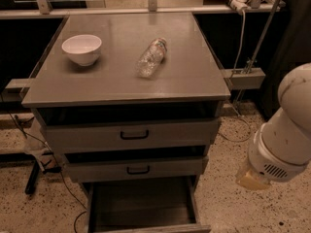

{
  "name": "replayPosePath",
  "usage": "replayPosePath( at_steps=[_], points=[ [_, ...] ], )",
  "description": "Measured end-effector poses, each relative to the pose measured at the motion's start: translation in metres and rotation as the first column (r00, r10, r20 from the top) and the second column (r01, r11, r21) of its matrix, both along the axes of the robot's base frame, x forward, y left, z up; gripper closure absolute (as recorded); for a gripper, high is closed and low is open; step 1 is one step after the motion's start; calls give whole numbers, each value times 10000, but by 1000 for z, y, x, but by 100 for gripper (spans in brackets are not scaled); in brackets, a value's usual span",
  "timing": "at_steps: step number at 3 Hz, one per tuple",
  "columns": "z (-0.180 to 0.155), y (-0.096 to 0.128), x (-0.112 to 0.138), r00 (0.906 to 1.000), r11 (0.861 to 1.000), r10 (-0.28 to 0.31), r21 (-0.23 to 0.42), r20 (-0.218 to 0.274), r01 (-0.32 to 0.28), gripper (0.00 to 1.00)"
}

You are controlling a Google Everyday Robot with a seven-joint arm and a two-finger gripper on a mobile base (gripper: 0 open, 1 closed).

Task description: Close bottom drawer

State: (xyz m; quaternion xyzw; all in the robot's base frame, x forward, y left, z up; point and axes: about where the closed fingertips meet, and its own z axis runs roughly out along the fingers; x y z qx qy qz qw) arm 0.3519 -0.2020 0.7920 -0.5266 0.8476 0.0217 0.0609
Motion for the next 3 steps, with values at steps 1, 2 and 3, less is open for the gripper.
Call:
replayPosePath(
  at_steps=[1,2,3],
  points=[
    [-31,3,-11,9975,9981,-463,384,-539,484,100],
    [-105,29,-25,9861,9918,-925,746,-1381,1035,100],
    [-189,53,-40,9685,9820,-1271,1104,-2141,1532,100]
  ],
)
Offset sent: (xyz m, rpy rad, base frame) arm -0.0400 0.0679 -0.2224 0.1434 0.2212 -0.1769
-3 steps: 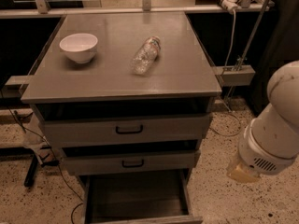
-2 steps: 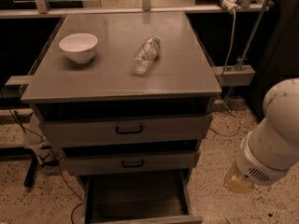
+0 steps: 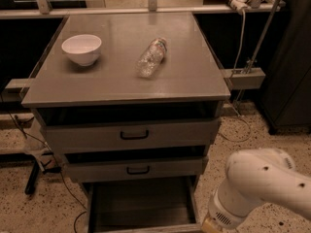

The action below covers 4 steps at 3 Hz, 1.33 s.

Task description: Close bottom drawer

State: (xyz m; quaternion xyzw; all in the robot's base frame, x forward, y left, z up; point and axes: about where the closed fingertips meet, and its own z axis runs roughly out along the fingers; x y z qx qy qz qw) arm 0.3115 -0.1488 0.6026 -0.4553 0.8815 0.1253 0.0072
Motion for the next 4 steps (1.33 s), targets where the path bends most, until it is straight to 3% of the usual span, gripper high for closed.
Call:
replayPosePath(
  at_steps=[1,2,3,4],
  points=[
    [-76,21,0,9977,9969,-588,502,-325,604,100],
    [-73,19,-1,9980,9974,-546,452,-334,561,100],
    [-100,24,-9,9927,9893,-1130,876,-425,1164,100],
    [-156,29,-1,9741,9598,-2181,1678,-592,2251,100]
  ],
)
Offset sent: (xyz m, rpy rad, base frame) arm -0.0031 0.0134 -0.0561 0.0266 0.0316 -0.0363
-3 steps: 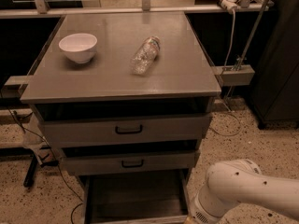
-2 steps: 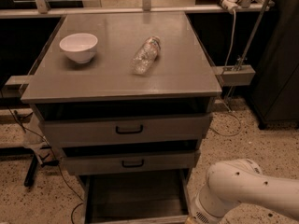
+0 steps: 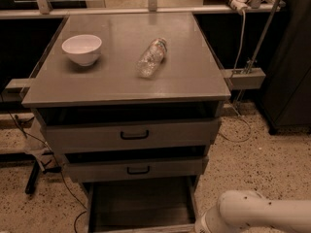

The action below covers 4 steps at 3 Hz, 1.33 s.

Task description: Close bottom drawer

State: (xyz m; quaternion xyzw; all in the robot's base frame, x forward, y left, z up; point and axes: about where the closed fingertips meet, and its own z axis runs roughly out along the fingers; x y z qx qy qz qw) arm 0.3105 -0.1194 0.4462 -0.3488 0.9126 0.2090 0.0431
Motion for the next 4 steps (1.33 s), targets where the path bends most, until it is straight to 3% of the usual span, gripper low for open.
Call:
replayPosePath(
  at_steps=[1,2,3,4],
  points=[
    [-62,12,11,9972,9960,-692,552,-292,707,100],
    [-122,34,11,9911,9903,-877,988,-1004,977,100],
    [-145,46,-17,9809,9868,-872,1201,-1740,1090,100],
    [-146,46,-17,9808,9867,-875,1202,-1742,1093,100]
  ],
)
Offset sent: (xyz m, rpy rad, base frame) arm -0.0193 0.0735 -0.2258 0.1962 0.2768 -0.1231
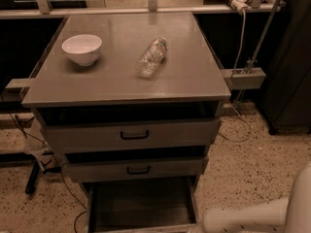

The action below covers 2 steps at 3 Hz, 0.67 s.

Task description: Close bottom drawer

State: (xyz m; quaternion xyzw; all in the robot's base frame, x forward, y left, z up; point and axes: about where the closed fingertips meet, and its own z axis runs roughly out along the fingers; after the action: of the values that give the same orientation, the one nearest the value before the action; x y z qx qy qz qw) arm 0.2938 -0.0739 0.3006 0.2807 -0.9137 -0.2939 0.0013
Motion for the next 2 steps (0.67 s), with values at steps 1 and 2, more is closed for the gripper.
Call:
replayPosePath(
  at_steps=[1,2],
  points=[
    [-30,5,1,9980,9983,-534,233,-331,542,100],
    [-84,3,15,9760,9771,-2061,396,-701,2092,100]
  ],
)
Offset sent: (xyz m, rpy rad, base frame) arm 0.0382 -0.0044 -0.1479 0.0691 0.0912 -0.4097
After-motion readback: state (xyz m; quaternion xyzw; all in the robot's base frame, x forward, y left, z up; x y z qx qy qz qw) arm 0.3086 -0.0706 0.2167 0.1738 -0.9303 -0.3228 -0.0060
